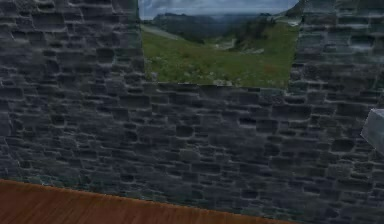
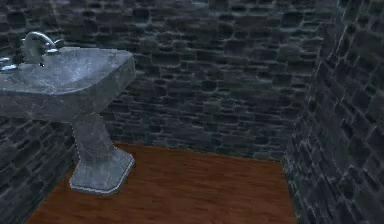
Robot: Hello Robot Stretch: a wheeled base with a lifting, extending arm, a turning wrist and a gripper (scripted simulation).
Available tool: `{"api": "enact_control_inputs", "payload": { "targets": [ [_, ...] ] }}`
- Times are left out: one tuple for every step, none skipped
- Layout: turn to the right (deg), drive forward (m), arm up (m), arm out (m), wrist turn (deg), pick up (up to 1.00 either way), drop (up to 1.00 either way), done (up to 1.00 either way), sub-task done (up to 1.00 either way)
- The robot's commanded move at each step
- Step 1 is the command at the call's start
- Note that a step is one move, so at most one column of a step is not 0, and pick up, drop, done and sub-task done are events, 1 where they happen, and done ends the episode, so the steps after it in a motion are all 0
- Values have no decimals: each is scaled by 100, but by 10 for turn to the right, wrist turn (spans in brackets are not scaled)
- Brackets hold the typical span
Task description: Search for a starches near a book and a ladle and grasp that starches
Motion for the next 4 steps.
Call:
{"api": "enact_control_inputs", "payload": {
  "targets": [
    [0,5,0,0,0,0,0,0,0],
    [-450,0,0,0,0,0,0,0,0],
    [-180,0,0,0,0,0,0,0,0],
    [0,100,0,0,0,0,0,0,0]
  ]
}}
